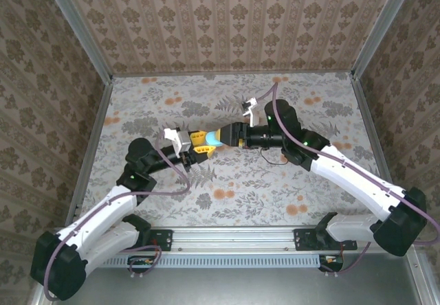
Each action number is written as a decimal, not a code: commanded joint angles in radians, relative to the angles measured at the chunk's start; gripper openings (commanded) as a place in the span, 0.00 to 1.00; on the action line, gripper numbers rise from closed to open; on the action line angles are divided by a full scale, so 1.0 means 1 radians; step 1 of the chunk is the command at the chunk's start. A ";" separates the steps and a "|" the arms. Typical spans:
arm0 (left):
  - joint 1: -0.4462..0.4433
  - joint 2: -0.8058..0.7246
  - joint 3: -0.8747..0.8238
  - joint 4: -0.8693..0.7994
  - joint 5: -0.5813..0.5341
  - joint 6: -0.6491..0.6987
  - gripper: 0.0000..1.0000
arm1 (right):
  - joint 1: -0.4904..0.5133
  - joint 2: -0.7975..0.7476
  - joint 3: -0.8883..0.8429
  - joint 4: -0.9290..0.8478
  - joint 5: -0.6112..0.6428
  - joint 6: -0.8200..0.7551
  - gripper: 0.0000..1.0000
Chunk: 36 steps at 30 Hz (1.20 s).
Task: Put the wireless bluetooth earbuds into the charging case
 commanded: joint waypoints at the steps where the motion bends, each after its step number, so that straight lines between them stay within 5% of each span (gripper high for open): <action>1: -0.009 0.012 -0.001 0.129 -0.026 -0.096 0.24 | 0.002 0.026 -0.032 0.147 -0.074 0.103 0.65; 14: -0.009 0.042 0.025 0.046 -0.053 -0.105 0.25 | -0.001 0.070 -0.075 0.331 -0.102 0.234 0.30; 18: -0.009 0.036 0.029 0.000 -0.054 -0.077 0.30 | -0.001 0.080 -0.079 0.352 -0.095 0.251 0.27; 22: -0.009 0.015 0.042 -0.079 -0.072 -0.033 0.52 | -0.003 0.085 -0.087 0.371 -0.080 0.268 0.25; 27: -0.007 -0.054 0.063 -0.267 -0.183 0.066 0.99 | -0.026 0.088 -0.109 0.332 -0.010 0.282 0.23; 36: 0.012 -0.190 0.051 -0.537 -0.446 0.138 1.00 | -0.046 0.280 -0.132 0.227 0.088 0.116 0.25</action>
